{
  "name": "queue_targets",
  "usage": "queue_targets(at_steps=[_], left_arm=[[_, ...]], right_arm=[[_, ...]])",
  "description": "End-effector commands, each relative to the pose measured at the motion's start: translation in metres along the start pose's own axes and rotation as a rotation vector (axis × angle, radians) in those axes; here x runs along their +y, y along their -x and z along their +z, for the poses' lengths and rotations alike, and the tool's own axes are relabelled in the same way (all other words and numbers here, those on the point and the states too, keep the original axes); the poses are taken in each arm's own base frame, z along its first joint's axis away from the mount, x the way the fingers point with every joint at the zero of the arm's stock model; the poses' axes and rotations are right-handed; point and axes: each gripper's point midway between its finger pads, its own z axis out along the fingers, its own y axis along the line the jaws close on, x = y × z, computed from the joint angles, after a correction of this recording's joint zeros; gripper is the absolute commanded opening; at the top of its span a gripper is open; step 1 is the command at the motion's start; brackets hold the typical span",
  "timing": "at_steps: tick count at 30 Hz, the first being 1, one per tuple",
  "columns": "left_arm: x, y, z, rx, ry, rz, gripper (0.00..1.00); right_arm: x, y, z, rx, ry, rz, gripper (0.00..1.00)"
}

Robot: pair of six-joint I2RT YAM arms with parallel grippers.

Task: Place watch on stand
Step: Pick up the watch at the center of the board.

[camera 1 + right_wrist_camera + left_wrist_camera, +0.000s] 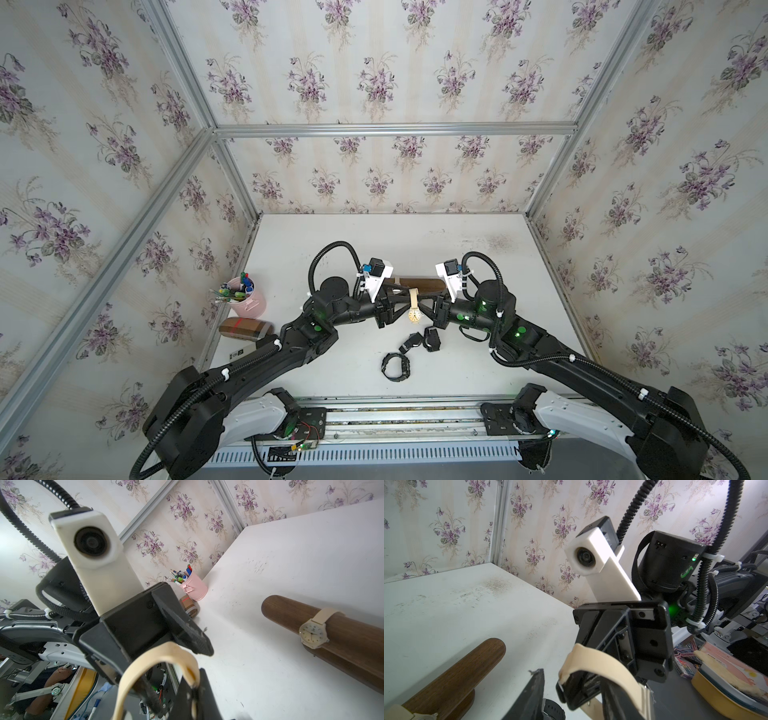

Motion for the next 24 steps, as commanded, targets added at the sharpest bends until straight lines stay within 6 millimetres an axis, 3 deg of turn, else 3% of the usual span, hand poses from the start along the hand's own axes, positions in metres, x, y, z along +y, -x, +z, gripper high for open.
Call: queue_targets(at_steps=[1, 9, 18, 24], left_arm=[[0.010, -0.005, -0.003, 0.015, 0.068, 0.003, 0.60], [0.027, -0.022, -0.011, 0.049, 0.166, -0.049, 0.65], [0.053, -0.033, -0.030, 0.049, 0.350, -0.090, 0.80], [0.047, -0.031, -0.036, 0.065, 0.383, -0.073, 0.81]], right_arm=[[-0.008, 0.011, -0.004, -0.051, -0.069, -0.009, 0.00], [-0.021, 0.027, -0.013, -0.125, -0.176, -0.008, 0.00], [-0.031, 0.036, -0.015, -0.162, -0.244, 0.005, 0.00], [-0.037, 0.039, -0.012, -0.180, -0.265, -0.017, 0.00]])
